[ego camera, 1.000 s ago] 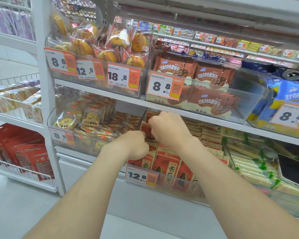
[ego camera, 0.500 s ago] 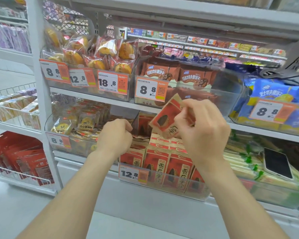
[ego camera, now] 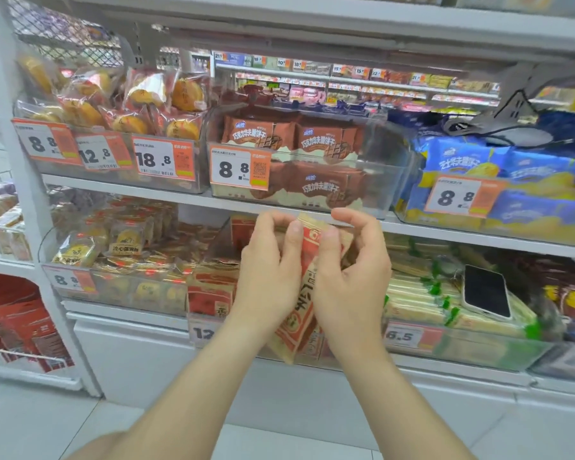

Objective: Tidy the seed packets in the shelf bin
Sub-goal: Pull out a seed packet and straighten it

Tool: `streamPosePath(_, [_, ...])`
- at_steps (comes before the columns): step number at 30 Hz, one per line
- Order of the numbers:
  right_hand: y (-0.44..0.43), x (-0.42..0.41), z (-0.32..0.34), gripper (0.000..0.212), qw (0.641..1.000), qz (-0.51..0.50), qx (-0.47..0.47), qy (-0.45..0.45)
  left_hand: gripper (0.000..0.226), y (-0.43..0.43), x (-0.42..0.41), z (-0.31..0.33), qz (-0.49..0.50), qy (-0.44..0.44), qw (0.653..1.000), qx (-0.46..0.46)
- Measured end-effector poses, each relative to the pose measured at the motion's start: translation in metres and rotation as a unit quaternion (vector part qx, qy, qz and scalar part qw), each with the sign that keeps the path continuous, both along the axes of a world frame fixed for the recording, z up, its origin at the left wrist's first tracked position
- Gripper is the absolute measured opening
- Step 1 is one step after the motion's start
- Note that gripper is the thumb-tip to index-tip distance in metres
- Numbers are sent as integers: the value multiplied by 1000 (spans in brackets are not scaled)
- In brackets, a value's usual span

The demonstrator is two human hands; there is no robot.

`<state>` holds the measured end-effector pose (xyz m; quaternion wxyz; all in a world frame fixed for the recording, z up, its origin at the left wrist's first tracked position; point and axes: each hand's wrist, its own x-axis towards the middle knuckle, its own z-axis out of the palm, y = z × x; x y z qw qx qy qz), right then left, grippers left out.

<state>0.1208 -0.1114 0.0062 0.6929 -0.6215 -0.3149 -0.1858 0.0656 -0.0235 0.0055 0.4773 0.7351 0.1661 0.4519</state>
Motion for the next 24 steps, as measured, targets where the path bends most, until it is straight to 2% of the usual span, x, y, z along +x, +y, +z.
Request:
streamPosePath(3, [-1, 1, -2, 17, 987, 82, 43, 131, 11, -1, 11, -4, 49, -26, 994, -97])
streamPosePath(7, [-2, 9, -6, 25, 976, 138, -31, 167, 16, -1, 19, -3, 32, -19, 978, -203])
streamPosePath(11, [-9, 14, -7, 33, 932, 180, -11, 314, 46, -18, 20, -4, -35, 20, 978, -206])
streamPosePath(13, [-14, 16, -7, 32, 918, 194, -15, 346, 52, -27, 20, -5, -78, 30, 976, -200])
streamPosePath(17, [-22, 20, -6, 25, 935, 179, -26, 304, 43, -34, 16, -2, -135, 16, 973, -184])
streamPosePath(21, [-25, 20, -8, 21, 977, 98, -24, 190, 33, -34, 11, 1, -210, 7, 956, -203])
streamPosePath(24, [-27, 17, -9, 20, 986, 84, -15, 147, 27, -33, 9, 0, -230, -5, 948, -222])
